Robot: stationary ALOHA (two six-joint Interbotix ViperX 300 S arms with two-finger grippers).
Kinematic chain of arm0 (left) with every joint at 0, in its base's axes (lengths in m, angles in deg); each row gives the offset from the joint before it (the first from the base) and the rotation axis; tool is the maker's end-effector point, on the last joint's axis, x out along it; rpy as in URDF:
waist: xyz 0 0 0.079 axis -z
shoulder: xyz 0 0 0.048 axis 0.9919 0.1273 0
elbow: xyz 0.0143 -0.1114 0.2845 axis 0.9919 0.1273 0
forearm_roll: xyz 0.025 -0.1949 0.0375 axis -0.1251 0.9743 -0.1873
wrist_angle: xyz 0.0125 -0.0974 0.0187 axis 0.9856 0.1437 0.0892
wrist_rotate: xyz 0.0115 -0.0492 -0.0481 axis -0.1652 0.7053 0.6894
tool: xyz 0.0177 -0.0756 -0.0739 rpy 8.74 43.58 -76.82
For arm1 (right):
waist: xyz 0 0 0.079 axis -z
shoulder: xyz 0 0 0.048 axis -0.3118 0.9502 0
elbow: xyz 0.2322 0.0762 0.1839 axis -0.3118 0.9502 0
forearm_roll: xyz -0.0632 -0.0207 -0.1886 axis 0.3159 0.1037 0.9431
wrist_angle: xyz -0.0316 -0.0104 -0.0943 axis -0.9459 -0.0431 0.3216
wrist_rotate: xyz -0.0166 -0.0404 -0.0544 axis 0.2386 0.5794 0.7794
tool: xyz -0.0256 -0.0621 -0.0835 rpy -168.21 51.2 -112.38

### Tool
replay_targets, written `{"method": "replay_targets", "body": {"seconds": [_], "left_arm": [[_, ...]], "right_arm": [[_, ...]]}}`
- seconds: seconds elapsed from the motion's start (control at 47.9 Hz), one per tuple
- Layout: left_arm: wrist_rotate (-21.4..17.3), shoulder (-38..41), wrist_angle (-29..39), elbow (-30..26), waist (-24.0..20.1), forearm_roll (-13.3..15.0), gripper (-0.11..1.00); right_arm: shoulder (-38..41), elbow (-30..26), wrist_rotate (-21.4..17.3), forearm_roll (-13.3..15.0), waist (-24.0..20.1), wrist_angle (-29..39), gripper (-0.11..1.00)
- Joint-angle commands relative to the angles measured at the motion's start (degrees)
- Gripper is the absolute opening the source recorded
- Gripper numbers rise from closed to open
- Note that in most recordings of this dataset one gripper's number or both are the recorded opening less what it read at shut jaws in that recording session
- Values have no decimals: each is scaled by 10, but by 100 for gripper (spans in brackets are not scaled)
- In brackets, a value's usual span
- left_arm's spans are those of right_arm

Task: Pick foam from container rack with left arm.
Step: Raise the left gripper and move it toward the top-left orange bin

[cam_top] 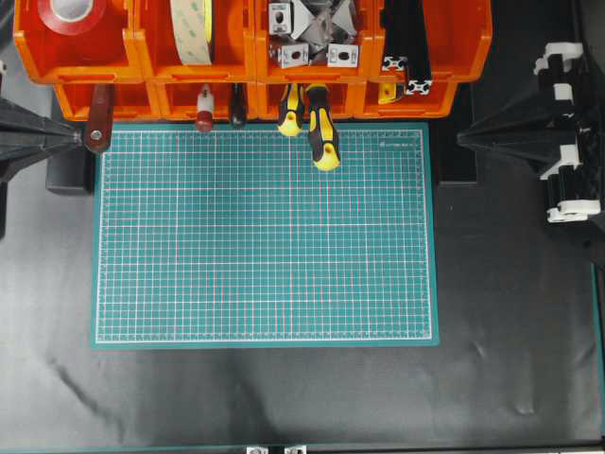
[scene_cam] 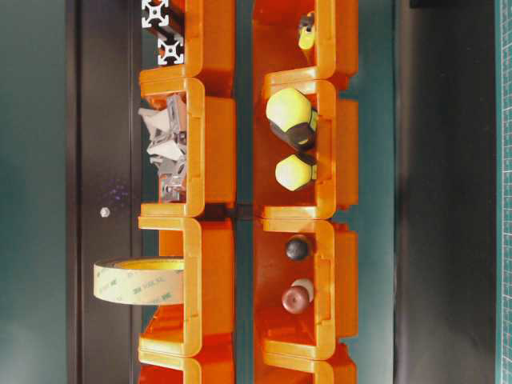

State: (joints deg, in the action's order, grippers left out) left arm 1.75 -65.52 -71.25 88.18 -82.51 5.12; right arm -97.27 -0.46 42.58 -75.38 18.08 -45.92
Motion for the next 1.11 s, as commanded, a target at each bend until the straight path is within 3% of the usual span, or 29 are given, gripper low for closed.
{"method": "replay_targets", "body": {"seconds": [0.0, 0.083, 0.376, 0.522, 0.731, 0.898, 1.085], "left_arm": [[25, 3, 17, -57, 10, -30, 6], [69, 5, 50, -101, 9, -31, 0], [265, 55, 213, -232, -18, -31, 0], [367, 95, 287, -301, -58, -32, 0], [477, 136, 354, -388, -114, -32, 0], [528, 156, 368, -403, -141, -32, 0], [533, 169, 374, -405, -146, -32, 4]], "right_arm": [[2, -13, -10, -2, -3, -11, 2], [-4, -18, -19, -9, -7, -21, 0], [-12, -18, -94, -9, -8, -27, -1], [-12, -18, -104, -9, -11, -26, -1], [-12, -18, -104, -9, -17, -26, -1], [-12, -19, -104, -9, -18, -26, -1], [-13, -18, -104, -9, -22, -25, -1]]}}
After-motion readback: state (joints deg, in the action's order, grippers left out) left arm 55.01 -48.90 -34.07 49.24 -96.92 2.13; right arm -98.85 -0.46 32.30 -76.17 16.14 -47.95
